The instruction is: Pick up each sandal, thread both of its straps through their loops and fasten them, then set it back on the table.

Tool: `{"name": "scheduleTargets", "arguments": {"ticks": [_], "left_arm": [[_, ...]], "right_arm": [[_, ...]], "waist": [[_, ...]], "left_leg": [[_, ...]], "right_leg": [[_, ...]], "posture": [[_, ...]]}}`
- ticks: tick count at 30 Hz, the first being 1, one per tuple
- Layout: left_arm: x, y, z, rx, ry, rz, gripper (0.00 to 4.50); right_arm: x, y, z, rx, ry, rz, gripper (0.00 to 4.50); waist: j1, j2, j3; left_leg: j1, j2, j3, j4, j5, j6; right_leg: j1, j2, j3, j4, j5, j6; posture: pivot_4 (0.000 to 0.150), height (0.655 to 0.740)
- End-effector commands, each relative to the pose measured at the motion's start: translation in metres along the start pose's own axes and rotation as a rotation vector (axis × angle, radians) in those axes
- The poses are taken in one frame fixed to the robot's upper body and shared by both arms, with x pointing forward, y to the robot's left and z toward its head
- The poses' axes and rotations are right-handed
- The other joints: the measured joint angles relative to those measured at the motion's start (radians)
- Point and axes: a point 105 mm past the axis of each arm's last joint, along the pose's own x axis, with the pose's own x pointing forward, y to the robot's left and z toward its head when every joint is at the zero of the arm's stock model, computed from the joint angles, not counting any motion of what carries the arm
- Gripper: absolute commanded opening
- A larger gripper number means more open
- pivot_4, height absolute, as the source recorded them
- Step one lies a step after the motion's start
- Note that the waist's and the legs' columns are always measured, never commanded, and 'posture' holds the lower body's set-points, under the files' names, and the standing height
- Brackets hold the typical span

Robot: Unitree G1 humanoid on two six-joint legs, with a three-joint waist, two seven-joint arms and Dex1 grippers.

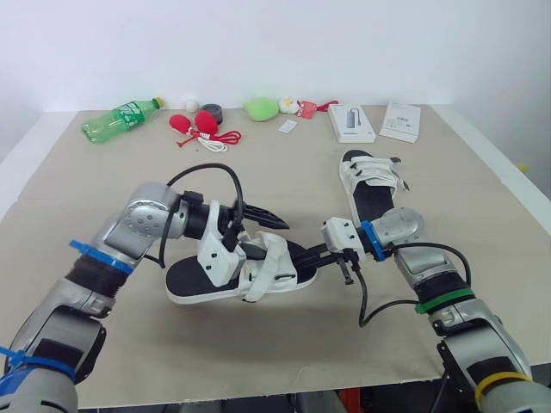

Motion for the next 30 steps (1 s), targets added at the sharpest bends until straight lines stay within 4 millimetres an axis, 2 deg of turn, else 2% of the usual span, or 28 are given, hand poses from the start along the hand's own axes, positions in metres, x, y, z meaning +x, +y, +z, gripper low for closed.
{"name": "scheduleTargets", "arguments": {"ticks": [1, 5, 6, 7, 10, 12, 15, 20, 24, 30], "left_arm": [[-0.023, 0.014, 0.003, -0.076, 0.041, 0.048, 3.31], [-0.043, 0.009, 0.002, -0.263, 0.095, 0.038, 3.31], [-0.047, 0.01, 0.004, -0.372, 0.085, 0.064, 3.31], [-0.052, 0.009, 0.01, -0.566, 0.053, 0.083, 3.31], [-0.056, 0.005, 0.041, -1.148, -0.143, 0.073, 3.31], [-0.052, 0.001, 0.058, -1.36, -0.222, 0.047, 3.31], [-0.039, -0.018, 0.076, -1.549, -0.271, 0.014, 3.31], [-0.015, -0.056, 0.077, -1.607, -0.159, 0.035, 3.31], [-0.005, -0.076, 0.065, -1.515, -0.025, 0.056, 3.31], [0.002, -0.089, 0.057, -1.443, 0.041, 0.082, 3.31]], "right_arm": [[-0.002, 0.006, -0.013, 0.034, 0.056, 0.026, 0.0], [-0.001, 0.005, -0.013, 0.031, 0.053, 0.035, 0.0], [0.0, 0.005, -0.013, 0.03, 0.053, 0.037, 0.0], [0.0, 0.005, -0.014, 0.03, 0.052, 0.038, 0.0], [0.002, 0.005, -0.014, 0.028, 0.049, 0.045, 0.0], [0.003, 0.005, -0.014, 0.028, 0.047, 0.048, 0.0], [0.005, 0.006, -0.015, 0.028, 0.044, 0.052, 0.0], [0.006, 0.005, -0.012, 0.027, 0.038, 0.055, 0.0], [0.005, 0.004, -0.012, 0.029, 0.039, 0.054, 0.0], [0.005, 0.005, -0.011, 0.031, 0.041, 0.053, 0.0]], "waist": [[0.0, 0.0, 0.0], [0.0, 0.0, 0.0], [-0.001, 0.0, 0.0], [-0.001, 0.0, 0.0], [-0.002, -0.001, 0.001], [-0.004, -0.001, 0.001], [-0.003, 0.0, 0.001], [-0.003, -0.001, 0.001], [-0.002, -0.001, 0.001], [-0.002, -0.001, 0.001]], "left_leg": [[0.0, 0.0, 0.0, 0.0, 0.0, 0.0], [0.0, 0.0, 0.0, 0.0, 0.0, 0.0], [0.0, 0.0, 0.0, 0.0, 0.0, 0.0], [0.0, 0.0, 0.0, 0.0, 0.0, 0.0], [0.0, 0.001, 0.0, 0.0, 0.0, 0.0], [0.0, 0.002, 0.0, 0.0, 0.0, 0.0], [0.002, 0.002, 0.0, 0.0, 0.0, 0.0], [0.005, 0.002, 0.0, 0.0, 0.0, 0.0], [0.006, 0.002, 0.001, 0.0, -0.001, -0.001], [0.005, 0.002, 0.002, 0.0, -0.001, -0.001]], "right_leg": [[0.0, 0.0, 0.0, 0.0, 0.0, 0.0], [0.0, 0.0, 0.0, 0.0, 0.0, 0.0], [0.0, 0.0, 0.0, 0.0, 0.0, 0.0], [0.0, 0.0, 0.0, 0.0, 0.0, 0.0], [0.0, 0.0, -0.001, 0.001, -0.001, -0.001], [-0.001, 0.0, -0.001, 0.001, -0.001, -0.002], [0.0, 0.0, -0.002, 0.001, -0.001, -0.002], [0.001, 0.001, -0.002, 0.001, -0.001, -0.003], [0.0, 0.0, -0.001, 0.0, -0.001, -0.004], [0.0, 0.0, -0.001, 0.0, 0.0, -0.004]], "posture": [[0.15, 0.74], [0.15, 0.74], [0.15, 0.74], [0.15, 0.74], [0.15, 0.74], [0.15, 0.74], [0.15, 0.74], [0.15, 0.74], [0.15, 0.74], [0.15, 0.74]]}}
